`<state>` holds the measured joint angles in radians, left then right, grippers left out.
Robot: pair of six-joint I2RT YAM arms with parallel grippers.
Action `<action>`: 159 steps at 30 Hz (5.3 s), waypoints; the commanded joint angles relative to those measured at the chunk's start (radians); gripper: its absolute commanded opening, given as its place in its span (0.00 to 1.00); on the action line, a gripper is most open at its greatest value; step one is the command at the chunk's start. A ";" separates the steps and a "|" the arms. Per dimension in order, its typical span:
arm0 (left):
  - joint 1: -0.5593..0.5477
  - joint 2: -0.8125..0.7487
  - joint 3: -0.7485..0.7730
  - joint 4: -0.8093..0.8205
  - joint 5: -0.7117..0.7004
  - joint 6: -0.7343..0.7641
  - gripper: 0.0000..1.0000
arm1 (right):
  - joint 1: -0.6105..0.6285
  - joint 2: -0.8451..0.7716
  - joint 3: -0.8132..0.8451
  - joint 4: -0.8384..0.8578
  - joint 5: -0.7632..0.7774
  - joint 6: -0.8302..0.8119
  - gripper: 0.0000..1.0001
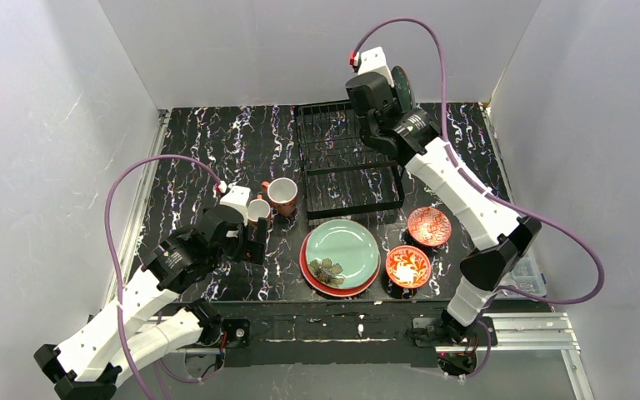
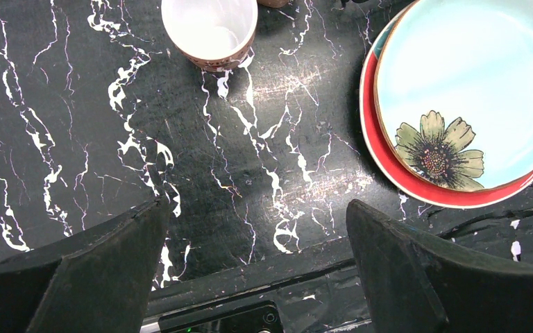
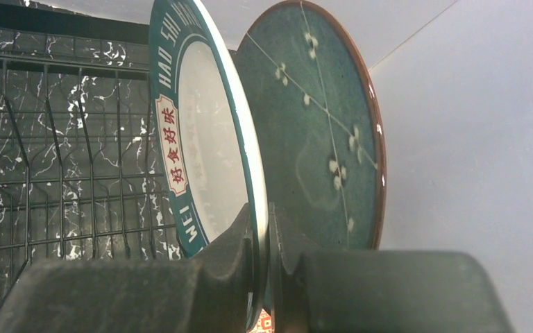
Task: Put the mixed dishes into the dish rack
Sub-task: Insert the plate into the dish rack, then pick up the plate from the corner of the board.
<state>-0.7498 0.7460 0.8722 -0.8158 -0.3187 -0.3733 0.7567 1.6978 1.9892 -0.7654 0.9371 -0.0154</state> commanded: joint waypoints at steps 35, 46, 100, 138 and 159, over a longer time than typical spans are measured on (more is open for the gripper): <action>0.001 0.003 -0.003 -0.019 -0.019 0.013 0.98 | 0.051 0.110 0.340 -0.116 0.123 0.073 0.01; 0.001 -0.005 -0.004 -0.018 -0.011 0.014 0.98 | 0.061 0.107 0.269 -0.103 0.169 0.099 0.01; 0.001 0.002 -0.006 -0.020 -0.005 0.012 0.98 | 0.075 -0.058 -0.115 0.037 0.094 0.247 0.32; -0.040 0.130 -0.022 0.062 0.275 -0.359 0.80 | 0.075 -0.668 -0.739 -0.010 -0.659 0.329 0.54; -0.049 0.330 -0.127 0.311 0.350 -0.441 0.56 | 0.067 -0.606 -1.124 0.235 -0.721 0.414 0.52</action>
<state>-0.7944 1.0500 0.7650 -0.5541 0.0090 -0.7998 0.8261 1.0615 0.9009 -0.6300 0.2249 0.3904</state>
